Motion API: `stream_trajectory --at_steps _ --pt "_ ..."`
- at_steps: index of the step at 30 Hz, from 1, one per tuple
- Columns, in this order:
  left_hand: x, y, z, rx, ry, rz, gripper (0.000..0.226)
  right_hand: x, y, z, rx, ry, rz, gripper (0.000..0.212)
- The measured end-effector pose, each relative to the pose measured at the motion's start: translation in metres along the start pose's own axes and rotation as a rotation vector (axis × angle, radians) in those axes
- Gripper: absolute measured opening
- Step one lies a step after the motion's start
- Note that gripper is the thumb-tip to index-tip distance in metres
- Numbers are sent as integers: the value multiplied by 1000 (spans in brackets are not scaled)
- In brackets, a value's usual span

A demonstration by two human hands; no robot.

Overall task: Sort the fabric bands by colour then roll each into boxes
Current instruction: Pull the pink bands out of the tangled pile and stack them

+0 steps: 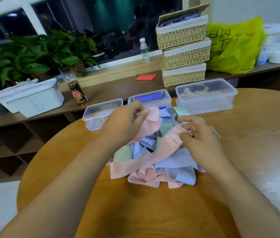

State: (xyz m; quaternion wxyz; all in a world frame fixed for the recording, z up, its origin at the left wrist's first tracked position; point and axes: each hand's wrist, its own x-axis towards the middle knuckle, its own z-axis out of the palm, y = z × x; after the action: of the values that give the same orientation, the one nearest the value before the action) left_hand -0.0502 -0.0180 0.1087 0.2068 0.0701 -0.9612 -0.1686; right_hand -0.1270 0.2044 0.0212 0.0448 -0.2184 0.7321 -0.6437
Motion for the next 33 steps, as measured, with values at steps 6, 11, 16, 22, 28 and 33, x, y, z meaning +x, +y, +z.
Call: stream_trajectory --at_steps 6,11,16,22,28,33 --pt "-11 57 -46 -431 51 -199 46 -11 -25 -13 313 -32 46 25" --pt "-26 74 -18 -566 -153 -224 48 -23 -37 -28 442 -9 47 12" --pt "-31 86 18 -436 -217 -314 57 -22 -29 -43 438 -38 121 16" --pt "-37 106 44 -275 -184 -356 15 -28 -22 -47 354 -98 114 5" --pt "-54 124 43 -532 -163 -443 56 -24 -18 -44 297 -24 73 9" --pt "-52 123 31 -286 -35 -316 31 -24 -26 -41 392 -42 98 6"
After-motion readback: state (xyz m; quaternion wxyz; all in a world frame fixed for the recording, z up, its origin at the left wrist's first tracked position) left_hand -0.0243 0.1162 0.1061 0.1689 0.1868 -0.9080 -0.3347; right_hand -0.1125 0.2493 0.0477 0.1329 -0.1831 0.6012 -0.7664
